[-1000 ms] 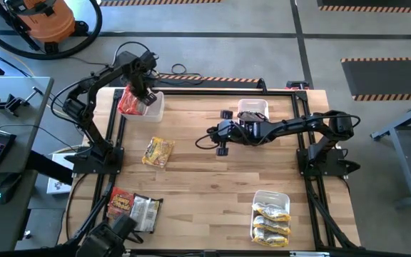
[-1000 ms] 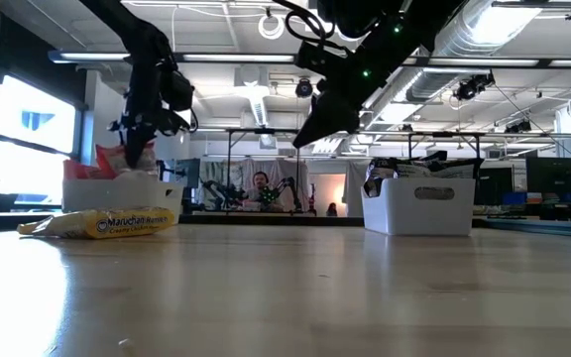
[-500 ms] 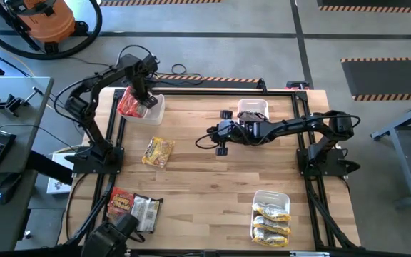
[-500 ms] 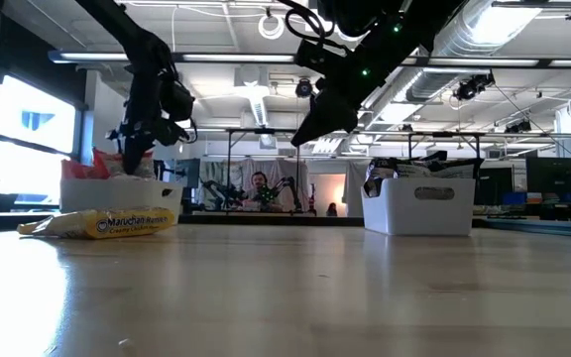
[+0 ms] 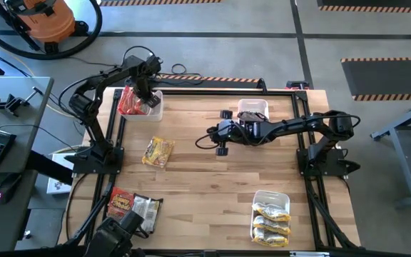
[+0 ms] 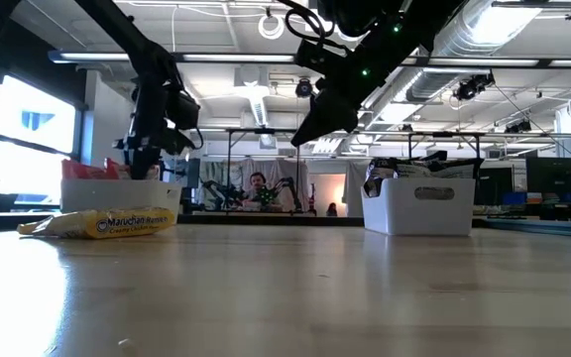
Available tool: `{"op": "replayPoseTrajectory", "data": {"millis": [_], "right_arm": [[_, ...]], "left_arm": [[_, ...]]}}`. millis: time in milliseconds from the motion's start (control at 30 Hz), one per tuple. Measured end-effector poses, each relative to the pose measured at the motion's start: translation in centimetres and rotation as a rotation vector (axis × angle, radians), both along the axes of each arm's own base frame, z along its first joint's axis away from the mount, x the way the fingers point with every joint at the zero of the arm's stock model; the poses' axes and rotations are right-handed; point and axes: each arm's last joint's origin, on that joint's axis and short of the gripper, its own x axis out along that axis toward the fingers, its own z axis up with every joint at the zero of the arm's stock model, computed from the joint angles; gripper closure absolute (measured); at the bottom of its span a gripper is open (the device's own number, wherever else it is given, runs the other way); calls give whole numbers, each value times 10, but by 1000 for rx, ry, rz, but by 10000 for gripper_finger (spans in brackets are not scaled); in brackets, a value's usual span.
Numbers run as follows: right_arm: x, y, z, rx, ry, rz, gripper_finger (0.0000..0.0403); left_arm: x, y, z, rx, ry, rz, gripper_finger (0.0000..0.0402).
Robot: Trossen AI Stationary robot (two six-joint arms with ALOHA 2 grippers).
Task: Sort Maruchan noodles
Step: Put the orange noodle pack into the top left white bin, then put the black noodle pack into the top right white bin
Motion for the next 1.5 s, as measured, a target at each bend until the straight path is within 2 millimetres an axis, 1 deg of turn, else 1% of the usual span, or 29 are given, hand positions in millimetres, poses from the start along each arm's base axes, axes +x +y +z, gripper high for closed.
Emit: {"op": "replayPoseTrajectory", "data": {"millis": [133, 267, 333, 500, 633, 700, 767, 900, 967, 1033, 1100, 1200, 1333, 1500], "right_arm": [[0, -1, 0, -1, 1, -1, 403], [0, -2, 0, 0, 0, -7, 403], [0, -3, 0, 0, 0, -7, 403], [0, -3, 0, 1, -6, -1, 403], [-3, -4, -13, 62, -121, 61, 403], [-6, -2, -22, 125, -211, 109, 403], [-12, 0, -32, 169, -286, 124, 403], [-25, 5, -45, 211, -396, 117, 403], [-29, 6, -50, 225, -405, 108, 403], [-32, 7, -53, 238, -405, 100, 403], [-32, 7, -54, 247, -403, 91, 403], [-32, 7, -55, 251, -395, 88, 403], [-32, 7, -55, 257, -396, 85, 403], [-33, 7, -56, 261, -377, 88, 403]], "left_arm": [[-3, -3, 11, 34, -3, -18, 314], [-6, -9, 27, 83, -28, -18, 293], [-9, -13, 36, 110, -44, -18, 288], [-17, -27, 67, 211, -110, -24, 291], [-19, -44, 92, 319, -252, -21, 304], [-20, -59, 99, 376, -337, -45, 313], [-19, -78, 101, 417, -421, -84, 323], [-16, -125, 91, 424, -578, -179, 345], [-16, -150, 83, 406, -646, -231, 355], [-17, -173, 73, 350, -696, -276, 364], [-19, -196, 62, 229, -756, -331, 372], [-20, -227, 47, -26, -828, -387, 376], [-15, -261, 30, -271, -792, -348, 362], [-6, -294, 16, -414, -656, -404, 312]]}}
